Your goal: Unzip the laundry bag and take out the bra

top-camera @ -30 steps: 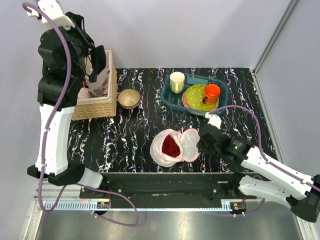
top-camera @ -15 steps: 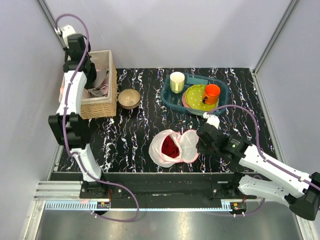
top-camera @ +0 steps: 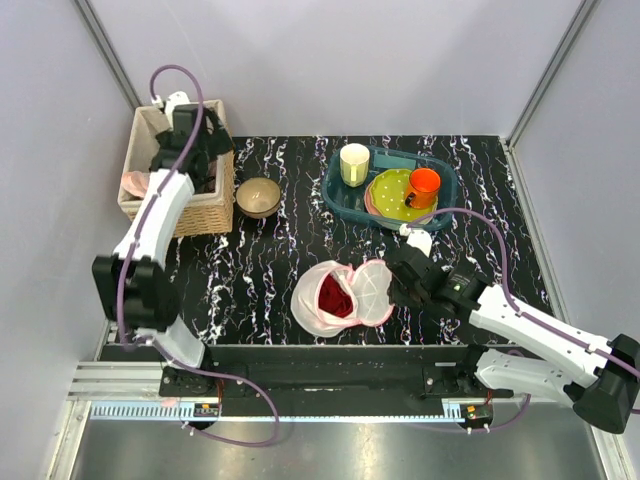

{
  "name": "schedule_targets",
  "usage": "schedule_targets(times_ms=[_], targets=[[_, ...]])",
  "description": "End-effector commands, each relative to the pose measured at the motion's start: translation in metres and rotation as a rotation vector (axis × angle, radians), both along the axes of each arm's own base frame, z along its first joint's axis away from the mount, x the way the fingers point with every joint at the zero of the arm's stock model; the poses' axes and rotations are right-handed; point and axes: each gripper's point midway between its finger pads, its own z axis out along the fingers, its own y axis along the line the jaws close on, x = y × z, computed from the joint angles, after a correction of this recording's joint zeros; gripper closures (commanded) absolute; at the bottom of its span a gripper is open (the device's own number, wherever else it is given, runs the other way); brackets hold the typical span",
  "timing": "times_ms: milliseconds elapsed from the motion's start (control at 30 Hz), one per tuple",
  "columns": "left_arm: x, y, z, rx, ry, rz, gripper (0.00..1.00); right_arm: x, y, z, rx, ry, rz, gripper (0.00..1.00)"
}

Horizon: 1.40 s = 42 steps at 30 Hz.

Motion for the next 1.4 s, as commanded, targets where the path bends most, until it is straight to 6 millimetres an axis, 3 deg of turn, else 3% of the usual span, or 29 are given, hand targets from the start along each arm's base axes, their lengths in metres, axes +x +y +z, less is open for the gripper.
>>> schedule_targets(times_ms=[0,33,67,100,167,233,267,300,400,500,600,733,867,933,967,1067,1200,1367], targets=[[-0.059,-0.055,0.019,-0.047,-0.092,-0.065,0.01,0.009,0.008,0.009,0.032,-0.051,-0.004,1.00],[-0.077,-0.066,0.030,-0.085,-0.126,-0.093,0.01,0.009,0.008,0.009,0.034,-0.051,-0.008,1.00],[-0.087,-0.076,0.025,-0.090,-0.123,-0.121,0.01,0.009,0.008,0.011,0.046,-0.058,-0.008,1.00],[-0.106,-0.099,0.000,-0.080,-0.071,-0.184,0.01,0.008,0.008,0.011,0.053,-0.057,-0.005,1.00],[-0.134,-0.118,0.003,-0.103,-0.068,-0.257,0.01,0.006,0.009,0.012,0.070,-0.058,0.001,1.00],[-0.164,-0.161,-0.009,-0.128,-0.037,-0.406,0.01,0.005,0.009,0.016,0.084,-0.064,0.004,1.00],[-0.180,-0.174,-0.002,-0.138,-0.058,-0.463,0.01,0.004,0.008,0.017,0.086,-0.067,0.005,1.00],[-0.201,-0.202,-0.007,-0.147,-0.038,-0.560,0.02,0.004,0.008,0.018,0.087,-0.069,0.006,1.00],[-0.248,-0.255,-0.007,-0.245,-0.004,-0.750,0.07,0.005,0.004,0.018,0.078,-0.078,-0.003,1.00],[-0.296,-0.315,0.002,-0.470,0.031,-1.008,0.11,0.004,0.004,0.015,0.072,-0.068,-0.006,1.00],[-0.326,-0.342,0.003,-0.514,0.056,-1.100,0.15,0.004,0.005,0.017,0.084,-0.070,-0.013,1.00],[-0.340,-0.362,-0.044,-0.460,0.191,-1.098,0.18,0.005,0.001,0.018,0.088,-0.083,-0.032,1.00],[-0.345,-0.377,-0.075,-0.411,0.281,-1.110,0.20,0.004,-0.001,0.017,0.097,-0.081,-0.041,1.00],[-0.328,-0.373,-0.084,-0.334,0.269,-1.039,0.22,0.002,-0.002,0.016,0.099,-0.076,-0.041,1.00],[-0.326,-0.365,-0.103,-0.275,0.323,-0.999,0.24,0.001,-0.003,0.017,0.100,-0.075,-0.042,1.00],[-0.316,-0.358,-0.119,-0.212,0.326,-0.955,0.26,-0.002,-0.009,0.017,0.097,-0.081,-0.052,1.00],[-0.313,-0.353,-0.142,-0.148,0.372,-0.939,0.27,-0.004,-0.013,0.018,0.099,-0.085,-0.061,1.00],[-0.315,-0.362,-0.165,-0.133,0.430,-0.970,0.29,-0.001,-0.011,0.021,0.105,-0.094,-0.059,1.00]])
